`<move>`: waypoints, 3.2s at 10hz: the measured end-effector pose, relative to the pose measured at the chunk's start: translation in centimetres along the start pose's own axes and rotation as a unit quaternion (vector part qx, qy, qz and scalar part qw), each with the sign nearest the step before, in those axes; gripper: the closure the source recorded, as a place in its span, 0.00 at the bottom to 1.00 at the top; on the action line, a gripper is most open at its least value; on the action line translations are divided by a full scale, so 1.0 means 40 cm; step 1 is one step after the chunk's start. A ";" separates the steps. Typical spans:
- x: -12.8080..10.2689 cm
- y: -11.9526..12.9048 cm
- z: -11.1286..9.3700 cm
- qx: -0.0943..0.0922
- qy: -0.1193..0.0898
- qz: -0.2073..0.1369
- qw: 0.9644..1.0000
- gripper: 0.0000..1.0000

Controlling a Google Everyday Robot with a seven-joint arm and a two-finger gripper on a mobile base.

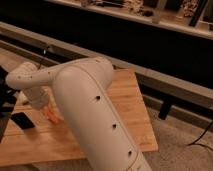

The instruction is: Place the pepper in the ceramic bowl

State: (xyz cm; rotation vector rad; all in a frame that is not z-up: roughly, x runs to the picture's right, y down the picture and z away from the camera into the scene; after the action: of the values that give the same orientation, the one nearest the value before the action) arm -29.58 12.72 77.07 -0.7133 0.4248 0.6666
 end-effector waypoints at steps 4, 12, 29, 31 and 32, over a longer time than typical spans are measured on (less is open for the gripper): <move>0.035 -0.123 -0.090 0.030 -0.033 0.075 0.996 1.00; 0.157 -0.182 -0.185 0.038 -0.061 0.094 0.993 1.00; 0.379 -0.331 -0.075 0.036 -0.051 0.214 0.975 1.00; 0.413 -0.339 -0.043 0.031 -0.043 0.229 0.972 1.00; 0.421 -0.341 -0.030 0.028 -0.039 0.233 0.971 1.00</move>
State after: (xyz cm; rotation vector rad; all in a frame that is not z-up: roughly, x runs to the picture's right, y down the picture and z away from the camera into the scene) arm -8.33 11.04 72.98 -0.5319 0.5419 1.1163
